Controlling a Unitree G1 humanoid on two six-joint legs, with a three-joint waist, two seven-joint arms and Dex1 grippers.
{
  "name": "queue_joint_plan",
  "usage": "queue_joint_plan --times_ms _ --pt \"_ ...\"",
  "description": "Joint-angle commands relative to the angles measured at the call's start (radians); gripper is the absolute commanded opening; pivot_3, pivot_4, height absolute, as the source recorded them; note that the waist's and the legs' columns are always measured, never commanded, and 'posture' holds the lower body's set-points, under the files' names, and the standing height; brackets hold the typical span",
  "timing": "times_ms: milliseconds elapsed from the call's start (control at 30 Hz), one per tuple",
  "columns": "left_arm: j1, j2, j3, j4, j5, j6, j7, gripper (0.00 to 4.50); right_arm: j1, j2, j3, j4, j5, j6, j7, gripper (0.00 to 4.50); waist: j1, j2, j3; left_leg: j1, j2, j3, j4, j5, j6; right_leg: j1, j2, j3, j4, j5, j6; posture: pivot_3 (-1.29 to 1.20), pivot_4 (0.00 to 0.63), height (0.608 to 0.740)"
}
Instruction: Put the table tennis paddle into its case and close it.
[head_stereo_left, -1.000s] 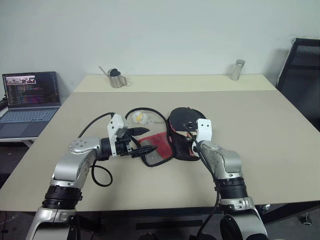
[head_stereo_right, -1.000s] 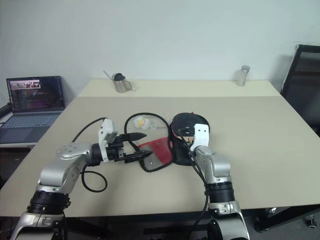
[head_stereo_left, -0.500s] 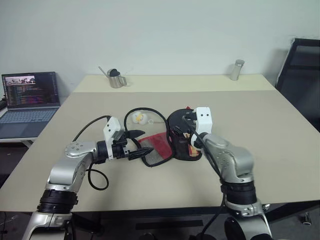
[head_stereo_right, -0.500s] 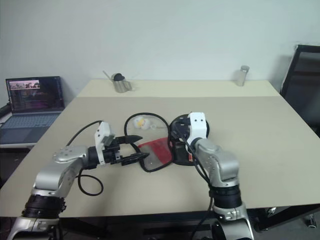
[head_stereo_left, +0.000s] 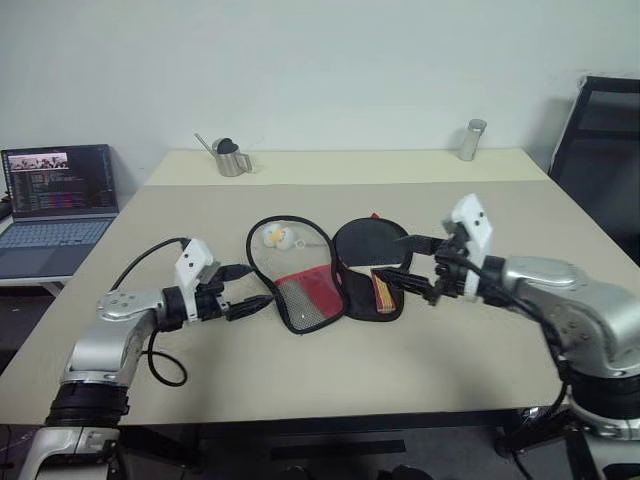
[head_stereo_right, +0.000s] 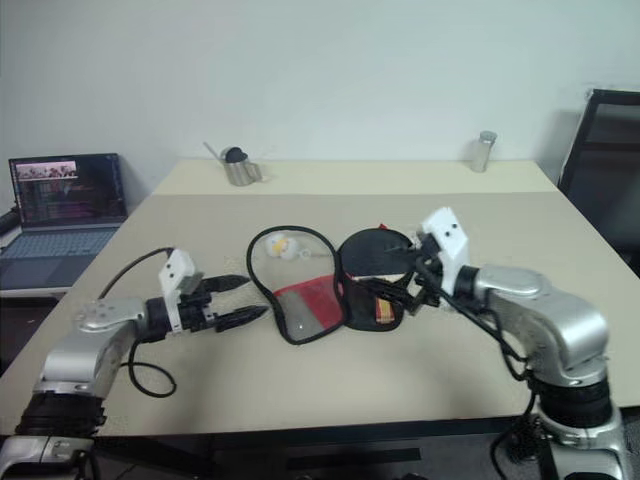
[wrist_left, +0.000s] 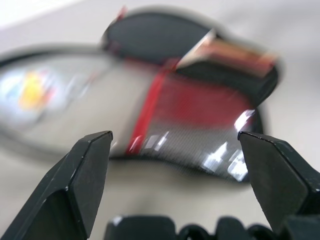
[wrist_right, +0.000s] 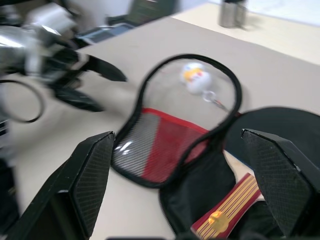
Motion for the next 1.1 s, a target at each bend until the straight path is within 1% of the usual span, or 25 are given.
queue_joint_plan --times_ms 33,200,367,533,667,833,933,1000,1100 --pt "-0.048 0.028 0.007 0.082 0.053 -0.079 0.002 4.4 0.008 -0.055 -0.033 -0.066 0.107 0.008 0.079 4.45 0.002 0.0 0.0 0.0 0.0 0.0 0.0 0.0 0.0 0.0 0.0 0.0 0.0 0.0 0.0 0.0 0.15 0.74" --pt "-0.136 0.0 -0.024 0.268 0.126 -0.168 0.015 4.4 0.025 -0.082 -0.012 -0.064 0.108 -0.025 0.071 4.45 0.005 -0.001 0.0 0.0 0.0 0.0 0.001 0.0 0.0 0.0 0.0 0.0 0.0 0.0 0.0 0.0 0.15 0.74" --pt "-0.243 -0.071 -0.065 0.436 0.175 -0.237 0.005 4.4 0.021 -0.079 0.005 -0.052 0.093 -0.055 0.056 4.45 0.007 -0.002 -0.001 0.0 -0.001 0.004 0.001 0.0 0.0 0.0 -0.001 0.0 0.0 0.0 0.0 0.0 0.15 0.74" --pt "-0.365 -0.154 -0.097 0.649 0.224 -0.295 -0.002 4.4 0.02 -0.083 0.019 -0.045 0.084 -0.076 0.051 4.45 0.008 -0.002 -0.001 0.0 -0.002 0.006 0.001 0.0 0.0 0.0 0.0 -0.001 0.0 0.0 0.0 0.0 0.15 0.74" --pt "-0.448 -0.198 -0.115 0.776 0.27 -0.356 0.006 4.4 0.023 -0.088 0.011 -0.045 0.086 -0.081 0.036 4.45 0.007 -0.003 -0.001 0.0 -0.002 0.007 0.001 0.0 0.0 0.0 0.0 -0.001 0.001 0.001 0.0 0.0 0.15 0.74" --pt "-0.583 -0.253 -0.113 0.823 0.274 -0.411 -0.034 4.4 0.043 -0.119 -0.027 -0.062 0.114 -0.064 0.025 4.45 0.012 -0.005 0.0 -0.001 -0.002 0.007 0.002 0.0 0.0 0.0 0.0 -0.003 0.001 0.001 0.0 0.0 0.15 0.74" --pt "-0.689 -0.314 -0.106 0.79 0.236 -0.41 -0.123 4.4 0.07 -0.16 -0.075 -0.073 0.126 -0.043 0.008 4.45 0.024 -0.007 0.001 -0.002 -0.005 0.006 0.003 0.0 0.0 0.0 0.0 -0.003 0.001 0.001 0.0 0.0 0.15 0.74" --pt "-0.722 -0.339 -0.095 0.789 0.22 -0.393 -0.157 4.4 0.079 -0.178 -0.098 -0.068 0.133 -0.036 -0.009 4.45 0.025 -0.007 0.001 -0.003 -0.006 0.007 0.004 0.0 0.0 0.0 -0.001 -0.002 0.0 0.001 0.001 0.0 0.15 0.74" --pt "-0.771 -0.405 -0.127 0.809 0.237 -0.409 -0.212 4.4 0.12 -0.224 -0.169 -0.08 0.16 -0.012 -0.022 4.45 0.025 -0.007 0.001 -0.003 -0.007 0.008 0.005 -0.002 0.003 0.001 -0.002 -0.001 0.0 0.001 0.001 0.0 0.15 0.74"
